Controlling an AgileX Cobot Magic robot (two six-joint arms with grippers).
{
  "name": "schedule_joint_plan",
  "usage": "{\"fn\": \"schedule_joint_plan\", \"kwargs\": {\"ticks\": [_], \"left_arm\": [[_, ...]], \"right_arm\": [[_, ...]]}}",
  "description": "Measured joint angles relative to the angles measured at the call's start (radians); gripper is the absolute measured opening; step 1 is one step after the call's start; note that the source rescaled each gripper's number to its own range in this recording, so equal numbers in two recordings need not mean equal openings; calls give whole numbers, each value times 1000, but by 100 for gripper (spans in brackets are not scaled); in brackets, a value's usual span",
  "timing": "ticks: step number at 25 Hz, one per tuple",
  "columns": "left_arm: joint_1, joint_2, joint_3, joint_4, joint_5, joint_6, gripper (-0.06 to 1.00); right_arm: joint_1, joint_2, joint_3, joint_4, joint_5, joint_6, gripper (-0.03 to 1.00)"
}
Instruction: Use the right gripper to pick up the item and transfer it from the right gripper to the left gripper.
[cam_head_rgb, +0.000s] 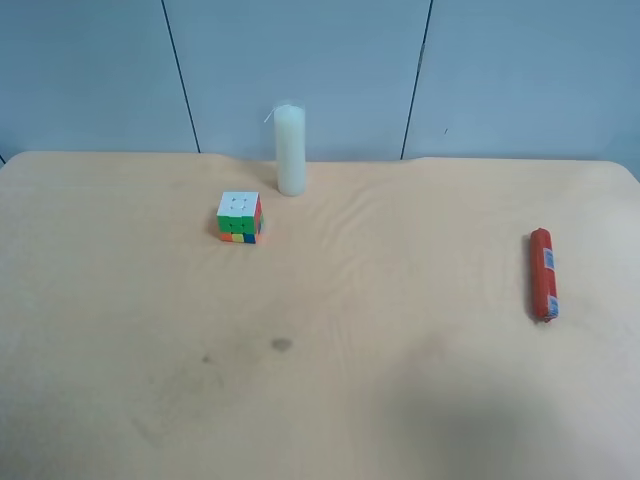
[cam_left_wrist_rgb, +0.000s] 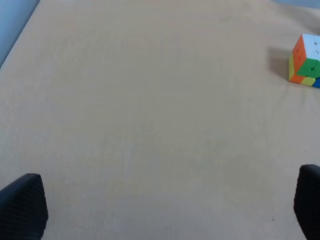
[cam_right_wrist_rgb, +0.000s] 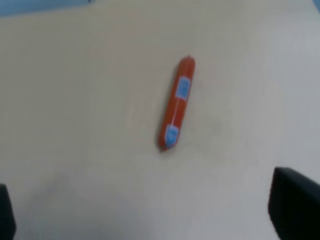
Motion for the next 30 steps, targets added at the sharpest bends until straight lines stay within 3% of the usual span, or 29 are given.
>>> {"fn": "schedule_joint_plan", "kwargs": {"ticks": [7,16,23,30], "left_arm": [[0,0,0,0,0,0,100],[0,0,0,0,0,0,100],[0,0,0,0,0,0,100],[0,0,0,0,0,0,100]], "right_arm": [[0,317,-90,-42,-13,12,100],[0,699,-100,-163,-73,93,100],[0,885,-100,-171,-186,129,100],[-26,1026,-100,-208,-230,130,100]]}}
